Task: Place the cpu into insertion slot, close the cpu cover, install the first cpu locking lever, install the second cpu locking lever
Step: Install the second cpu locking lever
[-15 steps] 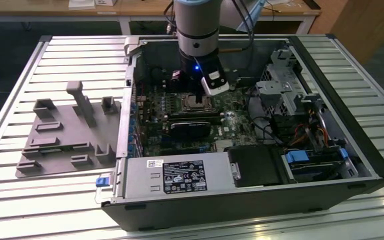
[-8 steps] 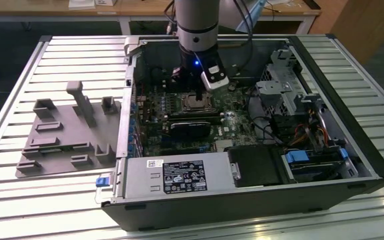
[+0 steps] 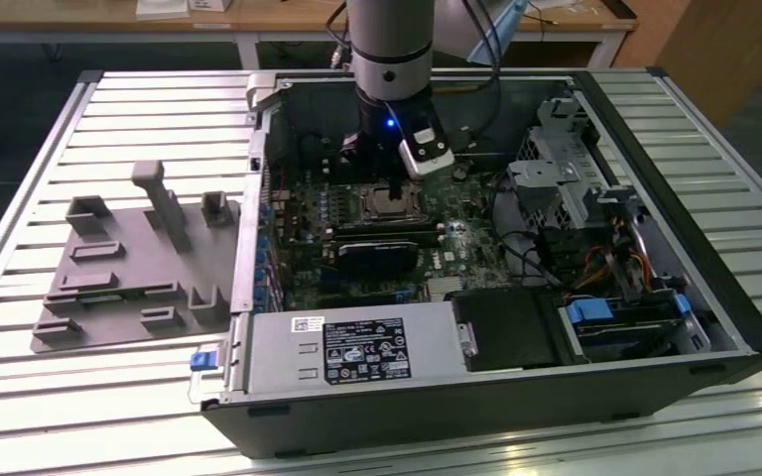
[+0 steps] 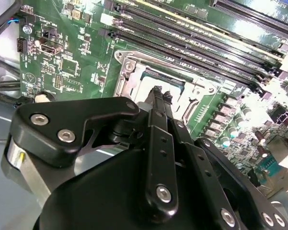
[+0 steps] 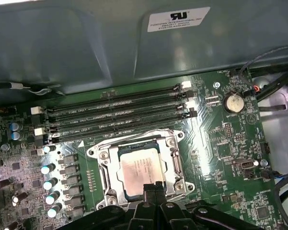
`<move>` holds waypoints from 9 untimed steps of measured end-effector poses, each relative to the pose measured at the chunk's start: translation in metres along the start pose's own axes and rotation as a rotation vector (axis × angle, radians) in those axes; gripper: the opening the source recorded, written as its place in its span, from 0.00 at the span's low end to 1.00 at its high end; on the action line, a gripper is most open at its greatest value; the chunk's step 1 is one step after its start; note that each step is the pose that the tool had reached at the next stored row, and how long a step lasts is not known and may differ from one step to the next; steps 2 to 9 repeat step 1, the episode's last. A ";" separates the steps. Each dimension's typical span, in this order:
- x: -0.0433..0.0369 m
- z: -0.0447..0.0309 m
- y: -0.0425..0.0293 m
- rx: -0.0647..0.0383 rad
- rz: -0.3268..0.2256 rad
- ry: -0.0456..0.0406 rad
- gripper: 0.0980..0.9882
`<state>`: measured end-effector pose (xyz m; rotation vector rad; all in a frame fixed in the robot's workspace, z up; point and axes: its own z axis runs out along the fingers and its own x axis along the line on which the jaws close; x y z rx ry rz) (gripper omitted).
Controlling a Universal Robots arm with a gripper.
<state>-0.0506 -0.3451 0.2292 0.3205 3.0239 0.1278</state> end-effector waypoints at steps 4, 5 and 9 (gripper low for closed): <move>0.0000 0.0000 0.0000 0.000 0.000 0.0000 0.00; 0.0000 0.0000 0.0000 0.000 0.000 0.0000 0.00; 0.0000 0.0000 0.0000 0.000 0.000 0.0000 0.00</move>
